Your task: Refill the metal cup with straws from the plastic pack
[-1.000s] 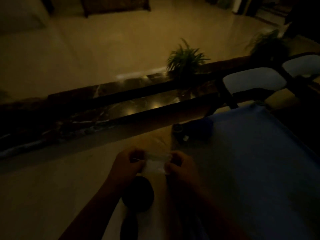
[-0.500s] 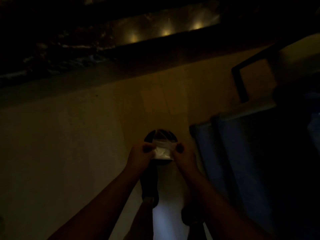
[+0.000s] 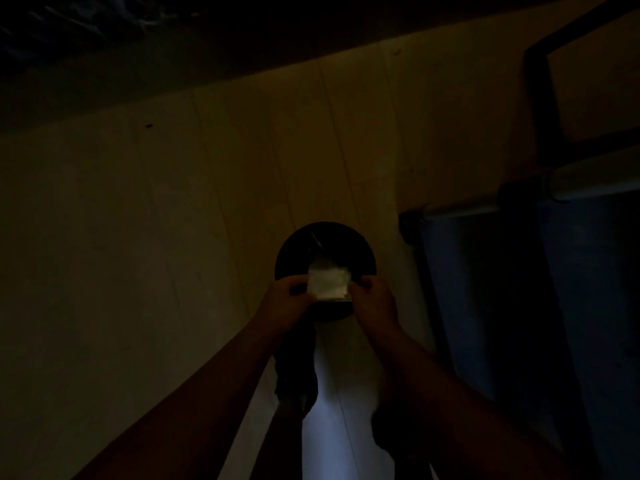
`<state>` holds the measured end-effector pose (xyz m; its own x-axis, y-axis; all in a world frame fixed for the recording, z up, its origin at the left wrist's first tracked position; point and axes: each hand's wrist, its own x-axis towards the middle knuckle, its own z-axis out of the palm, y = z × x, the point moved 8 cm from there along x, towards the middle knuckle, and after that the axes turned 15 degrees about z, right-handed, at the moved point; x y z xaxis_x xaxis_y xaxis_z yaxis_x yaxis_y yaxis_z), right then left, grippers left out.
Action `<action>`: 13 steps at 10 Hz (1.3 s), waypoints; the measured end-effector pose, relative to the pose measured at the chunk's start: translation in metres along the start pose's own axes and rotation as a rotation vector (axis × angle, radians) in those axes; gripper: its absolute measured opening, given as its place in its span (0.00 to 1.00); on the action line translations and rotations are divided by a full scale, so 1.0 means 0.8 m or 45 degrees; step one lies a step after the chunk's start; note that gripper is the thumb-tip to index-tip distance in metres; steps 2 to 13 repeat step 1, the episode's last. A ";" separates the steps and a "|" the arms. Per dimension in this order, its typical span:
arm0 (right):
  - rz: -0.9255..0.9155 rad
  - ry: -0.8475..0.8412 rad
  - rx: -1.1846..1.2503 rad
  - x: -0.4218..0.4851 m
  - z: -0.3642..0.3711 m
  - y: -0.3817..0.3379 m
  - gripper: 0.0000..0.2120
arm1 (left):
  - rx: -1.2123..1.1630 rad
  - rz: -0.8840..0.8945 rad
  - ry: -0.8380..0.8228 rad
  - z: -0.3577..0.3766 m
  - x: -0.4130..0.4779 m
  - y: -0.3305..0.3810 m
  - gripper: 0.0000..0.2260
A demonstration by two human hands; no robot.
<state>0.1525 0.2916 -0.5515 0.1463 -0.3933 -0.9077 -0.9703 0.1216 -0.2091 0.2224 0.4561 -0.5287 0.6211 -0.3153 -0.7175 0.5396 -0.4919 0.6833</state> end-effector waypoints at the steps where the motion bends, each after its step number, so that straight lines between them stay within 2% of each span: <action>1: -0.006 -0.045 -0.050 -0.005 -0.003 0.009 0.14 | 0.070 -0.007 0.009 -0.009 -0.009 0.003 0.21; 13: -0.006 -0.045 -0.050 -0.005 -0.003 0.009 0.14 | 0.070 -0.007 0.009 -0.009 -0.009 0.003 0.21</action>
